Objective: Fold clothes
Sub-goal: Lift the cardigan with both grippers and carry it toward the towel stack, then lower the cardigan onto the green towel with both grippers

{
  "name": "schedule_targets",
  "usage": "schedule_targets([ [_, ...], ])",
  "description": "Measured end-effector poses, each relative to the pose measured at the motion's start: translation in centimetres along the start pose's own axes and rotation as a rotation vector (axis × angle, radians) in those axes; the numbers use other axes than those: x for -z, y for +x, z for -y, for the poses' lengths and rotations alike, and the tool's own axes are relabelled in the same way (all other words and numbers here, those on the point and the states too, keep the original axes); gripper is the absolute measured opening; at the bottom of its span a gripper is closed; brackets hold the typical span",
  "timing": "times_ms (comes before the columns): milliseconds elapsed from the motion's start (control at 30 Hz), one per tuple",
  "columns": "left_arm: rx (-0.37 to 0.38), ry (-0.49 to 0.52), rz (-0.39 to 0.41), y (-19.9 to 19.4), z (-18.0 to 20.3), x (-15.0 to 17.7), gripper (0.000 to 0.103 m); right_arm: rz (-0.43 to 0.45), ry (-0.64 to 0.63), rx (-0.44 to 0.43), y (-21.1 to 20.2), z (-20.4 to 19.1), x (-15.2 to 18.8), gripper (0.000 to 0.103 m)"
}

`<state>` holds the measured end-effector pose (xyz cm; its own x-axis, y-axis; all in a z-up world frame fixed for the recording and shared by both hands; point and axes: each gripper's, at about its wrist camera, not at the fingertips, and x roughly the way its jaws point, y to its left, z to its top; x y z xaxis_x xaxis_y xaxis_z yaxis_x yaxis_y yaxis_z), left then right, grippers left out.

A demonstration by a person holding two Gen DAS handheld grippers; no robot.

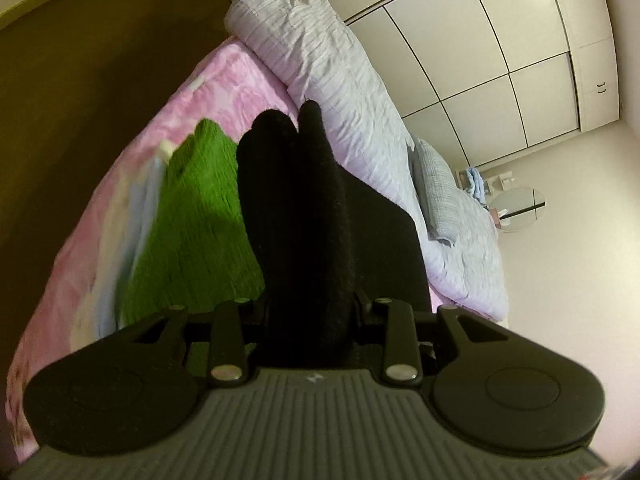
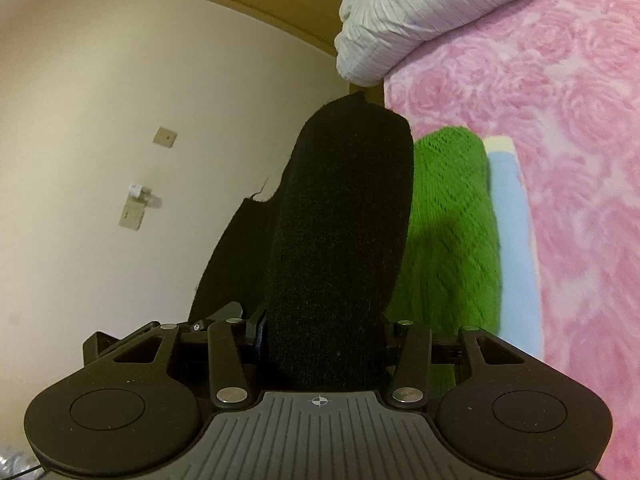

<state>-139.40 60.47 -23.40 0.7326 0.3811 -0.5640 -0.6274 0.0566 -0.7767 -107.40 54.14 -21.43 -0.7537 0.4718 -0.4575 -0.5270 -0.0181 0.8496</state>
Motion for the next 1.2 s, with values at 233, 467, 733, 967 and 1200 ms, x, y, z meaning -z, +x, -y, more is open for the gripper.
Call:
schedule_targets([
  [233, 0.000, 0.007, -0.042, 2.9, -3.0, -3.1, 0.029, 0.029, -0.002, 0.059, 3.3, 0.8, -1.0, 0.046],
  [467, 0.029, 0.042, -0.068, 4.7, -4.1, -4.1, 0.029, 0.073, -0.027, 0.080, 4.2, 1.7, -1.3, 0.046],
  [733, 0.005, 0.034, -0.075, 6.5, -5.9, -3.6, 0.029, 0.047, -0.061, 0.104, 5.4, 3.6, -1.7, 0.047],
  [967, -0.075, 0.086, -0.082, 7.4, -6.1, -3.4, 0.034, 0.016, -0.038, 0.190, 6.6, 4.9, -1.5, 0.059],
  [1200, -0.241, 0.204, 0.031, 2.3, -2.6, -2.8, 0.025, 0.049, -0.205, 0.366, 2.9, 0.6, -1.6, 0.060],
])
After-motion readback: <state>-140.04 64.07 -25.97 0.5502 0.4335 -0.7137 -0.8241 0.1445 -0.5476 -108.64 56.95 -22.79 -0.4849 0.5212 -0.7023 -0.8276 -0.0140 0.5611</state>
